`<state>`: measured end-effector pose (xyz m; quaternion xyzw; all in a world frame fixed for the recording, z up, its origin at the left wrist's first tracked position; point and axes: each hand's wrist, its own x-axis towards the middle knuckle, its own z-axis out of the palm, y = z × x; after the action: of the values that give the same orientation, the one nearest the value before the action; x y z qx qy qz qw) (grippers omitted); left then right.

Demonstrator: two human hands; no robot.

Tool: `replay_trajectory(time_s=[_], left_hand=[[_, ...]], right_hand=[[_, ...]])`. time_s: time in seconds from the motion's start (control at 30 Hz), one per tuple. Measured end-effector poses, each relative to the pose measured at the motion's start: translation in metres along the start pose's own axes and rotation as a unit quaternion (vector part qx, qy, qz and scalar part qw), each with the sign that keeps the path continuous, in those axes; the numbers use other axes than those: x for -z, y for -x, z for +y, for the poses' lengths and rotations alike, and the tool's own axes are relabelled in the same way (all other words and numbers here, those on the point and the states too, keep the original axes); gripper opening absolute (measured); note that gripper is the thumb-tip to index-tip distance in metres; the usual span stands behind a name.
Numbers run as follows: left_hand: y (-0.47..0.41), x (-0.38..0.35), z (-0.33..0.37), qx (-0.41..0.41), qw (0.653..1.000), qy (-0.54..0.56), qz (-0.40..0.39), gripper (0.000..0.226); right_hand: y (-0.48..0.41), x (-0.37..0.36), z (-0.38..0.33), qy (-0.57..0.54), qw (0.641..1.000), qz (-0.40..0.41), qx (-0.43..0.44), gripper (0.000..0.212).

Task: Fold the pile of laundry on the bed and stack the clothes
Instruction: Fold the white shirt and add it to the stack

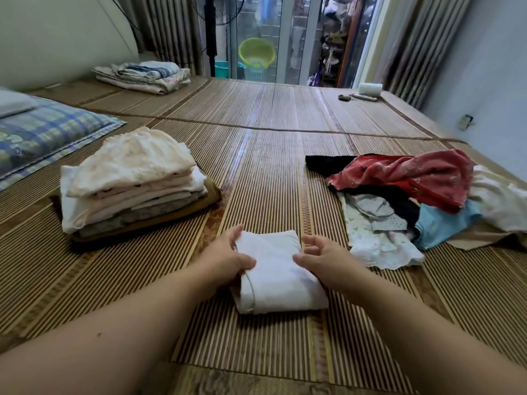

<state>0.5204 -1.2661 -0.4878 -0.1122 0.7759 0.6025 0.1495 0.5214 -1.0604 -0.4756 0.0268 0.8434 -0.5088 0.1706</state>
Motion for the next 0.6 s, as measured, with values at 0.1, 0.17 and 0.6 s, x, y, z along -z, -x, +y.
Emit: replay_trajectory(time_s=[0.1, 0.17, 0.6], left_hand=[[0.001, -0.004, 0.002, -0.079, 0.995, 0.013, 0.056, 0.066], [0.0, -0.002, -0.001, -0.128, 0.986, 0.012, 0.109, 0.063], [0.016, 0.006, -0.01, -0.091, 0.831, -0.547, -0.033, 0.046]], right_hand=[[0.002, -0.001, 0.001, 0.041, 0.999, 0.013, 0.016, 0.057], [0.002, -0.001, 0.002, 0.059, 0.998, 0.017, 0.024, 0.057], [0.018, -0.022, 0.002, 0.451, 0.88, -0.059, 0.14, 0.036]])
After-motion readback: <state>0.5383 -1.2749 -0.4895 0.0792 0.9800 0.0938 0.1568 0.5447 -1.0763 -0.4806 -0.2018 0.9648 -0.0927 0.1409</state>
